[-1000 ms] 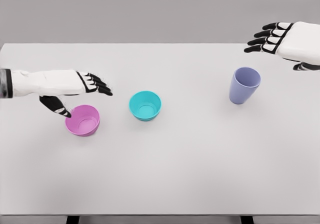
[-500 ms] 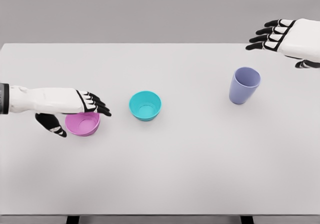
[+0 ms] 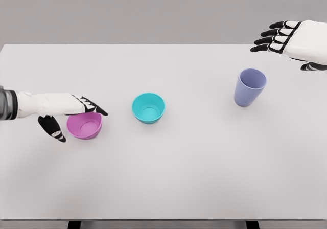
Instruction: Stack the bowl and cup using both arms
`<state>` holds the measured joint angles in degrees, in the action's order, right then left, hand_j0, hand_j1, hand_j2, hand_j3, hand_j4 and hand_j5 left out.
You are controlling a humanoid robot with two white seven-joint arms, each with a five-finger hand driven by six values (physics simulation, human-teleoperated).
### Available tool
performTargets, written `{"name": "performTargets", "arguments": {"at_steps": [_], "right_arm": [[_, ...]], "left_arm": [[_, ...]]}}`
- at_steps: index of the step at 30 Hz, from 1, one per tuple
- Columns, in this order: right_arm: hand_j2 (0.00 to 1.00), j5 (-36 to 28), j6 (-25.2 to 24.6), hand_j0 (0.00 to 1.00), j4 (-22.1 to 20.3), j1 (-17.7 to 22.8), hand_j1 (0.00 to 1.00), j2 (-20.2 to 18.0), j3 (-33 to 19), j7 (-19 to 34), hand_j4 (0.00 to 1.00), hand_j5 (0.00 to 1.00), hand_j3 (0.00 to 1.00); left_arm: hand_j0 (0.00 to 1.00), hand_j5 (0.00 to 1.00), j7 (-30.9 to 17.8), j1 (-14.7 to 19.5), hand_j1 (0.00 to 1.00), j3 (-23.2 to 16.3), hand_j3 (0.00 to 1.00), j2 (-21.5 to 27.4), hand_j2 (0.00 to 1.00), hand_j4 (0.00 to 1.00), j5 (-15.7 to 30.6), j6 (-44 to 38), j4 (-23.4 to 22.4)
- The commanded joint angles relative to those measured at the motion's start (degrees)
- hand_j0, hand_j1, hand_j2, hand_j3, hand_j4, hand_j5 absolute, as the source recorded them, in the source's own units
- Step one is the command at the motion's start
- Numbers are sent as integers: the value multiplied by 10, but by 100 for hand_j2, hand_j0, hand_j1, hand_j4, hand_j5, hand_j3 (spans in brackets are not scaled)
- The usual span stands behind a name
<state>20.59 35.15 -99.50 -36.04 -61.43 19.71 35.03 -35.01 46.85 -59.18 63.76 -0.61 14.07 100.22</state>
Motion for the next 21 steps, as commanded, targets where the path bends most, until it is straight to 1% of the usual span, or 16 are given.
{"name": "performTargets", "arguments": {"at_steps": [1, 4, 7, 9, 12, 18, 21], "right_arm": [[100, -2, -2, 100, 0, 0, 100, -1, 0, 0, 100, 100, 100], [100, -2, -2, 100, 0, 0, 100, -2, 0, 0, 100, 100, 100], [100, -2, -2, 100, 0, 0, 100, -2, 0, 0, 100, 100, 100], [100, -2, -2, 100, 0, 0, 100, -1, 0, 0, 100, 100, 100], [100, -2, -2, 100, 0, 0, 100, -1, 0, 0, 100, 100, 100], [100, -2, -2, 100, 0, 0, 100, -1, 0, 0, 100, 100, 100], [100, -2, -2, 100, 0, 0, 100, -2, 0, 0, 100, 100, 100]], "left_arm": [[100, 100, 0, 0, 100, -2, 100, 0, 100, 100, -18, -15, 1], [100, 100, 0, 0, 100, -2, 100, -2, 100, 100, -41, -22, 1], [100, 100, 0, 1, 100, -1, 100, -10, 100, 100, -37, -61, 0], [100, 100, 0, 1, 100, -1, 100, -12, 100, 100, -37, -62, 0], [100, 100, 0, 1, 100, -1, 100, -14, 100, 100, -40, -87, 0], [100, 100, 0, 0, 100, -4, 100, -26, 100, 100, -42, -105, 0], [100, 100, 0, 0, 100, -7, 100, -29, 100, 100, -55, -106, 0]]}}
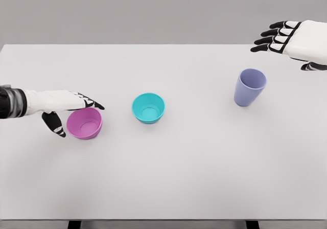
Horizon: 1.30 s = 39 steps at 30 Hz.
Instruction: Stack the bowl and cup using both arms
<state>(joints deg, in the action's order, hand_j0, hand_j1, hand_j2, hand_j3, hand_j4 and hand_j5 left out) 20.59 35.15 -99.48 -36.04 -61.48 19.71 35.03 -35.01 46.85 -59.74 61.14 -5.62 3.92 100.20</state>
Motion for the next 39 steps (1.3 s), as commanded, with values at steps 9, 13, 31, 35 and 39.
{"name": "performTargets", "arguments": {"at_steps": [9, 13, 31, 35, 39], "right_arm": [[100, -2, -2, 100, 1, 0, 100, 0, 0, 0, 100, 100, 100], [100, -2, -2, 100, 0, 0, 100, -1, 0, 0, 100, 100, 100], [100, -2, -2, 100, 1, -2, 100, -1, 0, 0, 100, 100, 100], [100, -2, -2, 100, 0, -2, 100, 0, 0, 0, 100, 100, 100], [100, -2, -2, 100, 0, -2, 100, -1, 0, 0, 100, 100, 100]], "left_arm": [[100, 100, 0, -3, 100, -6, 100, -15, 100, 100, -13, -5, -2], [100, 100, 0, -3, 100, -7, 100, -18, 100, 100, -13, -8, -4], [93, 93, 0, -6, 93, -10, 93, -25, 93, 93, -14, -8, -8], [83, 83, 0, -7, 83, -10, 83, -24, 83, 83, -14, -8, -8], [79, 79, 0, -7, 79, -10, 79, -24, 79, 79, -14, -8, -8]]}}
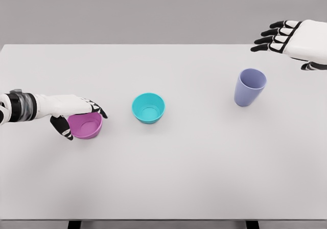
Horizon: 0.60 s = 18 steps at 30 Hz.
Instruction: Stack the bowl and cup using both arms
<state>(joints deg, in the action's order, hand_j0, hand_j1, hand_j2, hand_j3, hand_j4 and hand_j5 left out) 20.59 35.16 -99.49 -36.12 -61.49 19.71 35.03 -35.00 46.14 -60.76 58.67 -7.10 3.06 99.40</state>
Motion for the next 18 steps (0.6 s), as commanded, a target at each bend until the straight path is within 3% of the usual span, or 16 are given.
{"name": "performTargets", "arguments": {"at_steps": [1, 18], "right_arm": [[100, -2, -2, 100, 0, 0, 100, -1, 0, 0, 100, 100, 100], [100, -2, -2, 100, 0, -1, 100, -4, 0, 0, 100, 100, 100]], "left_arm": [[79, 79, 0, 1, 79, 0, 79, 0, 79, 79, 2, -1, 0], [73, 73, 0, 21, 73, 9, 73, 6, 73, 73, 9, 8, 8]]}}
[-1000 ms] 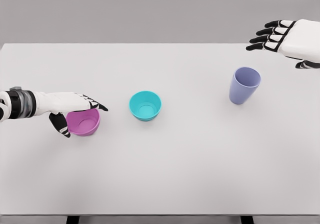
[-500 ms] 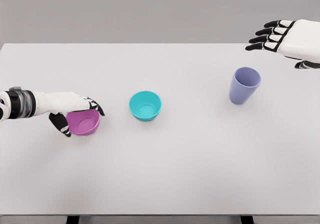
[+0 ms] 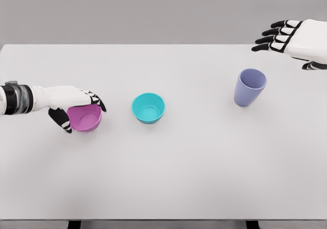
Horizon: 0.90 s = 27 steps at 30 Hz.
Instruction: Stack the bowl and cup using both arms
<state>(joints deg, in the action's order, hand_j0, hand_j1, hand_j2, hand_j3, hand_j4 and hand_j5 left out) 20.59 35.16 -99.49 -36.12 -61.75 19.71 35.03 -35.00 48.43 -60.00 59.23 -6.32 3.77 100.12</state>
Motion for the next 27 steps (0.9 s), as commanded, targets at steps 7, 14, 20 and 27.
{"name": "performTargets", "arguments": {"at_steps": [7, 14, 20, 27], "right_arm": [[100, -2, -2, 100, 1, -2, 100, 0, -1, 0, 100, 100, 100], [100, -2, -2, 100, 1, -2, 100, 0, -1, 0, 100, 100, 100], [100, -2, -2, 100, 1, -2, 100, 0, -1, 0, 100, 100, 100], [100, -2, -2, 100, 0, -2, 100, 2, -1, 0, 100, 100, 100]], "left_arm": [[73, 73, 0, 16, 73, 1, 73, -13, 73, 73, 3, 6, 7], [73, 73, 0, 34, 73, 1, 73, -32, 73, 73, 3, 30, 9], [73, 73, 0, 47, 73, 1, 73, -58, 73, 73, 3, 31, 9], [73, 73, 0, 61, 73, 1, 73, -83, 73, 73, 3, 44, 8]]}}
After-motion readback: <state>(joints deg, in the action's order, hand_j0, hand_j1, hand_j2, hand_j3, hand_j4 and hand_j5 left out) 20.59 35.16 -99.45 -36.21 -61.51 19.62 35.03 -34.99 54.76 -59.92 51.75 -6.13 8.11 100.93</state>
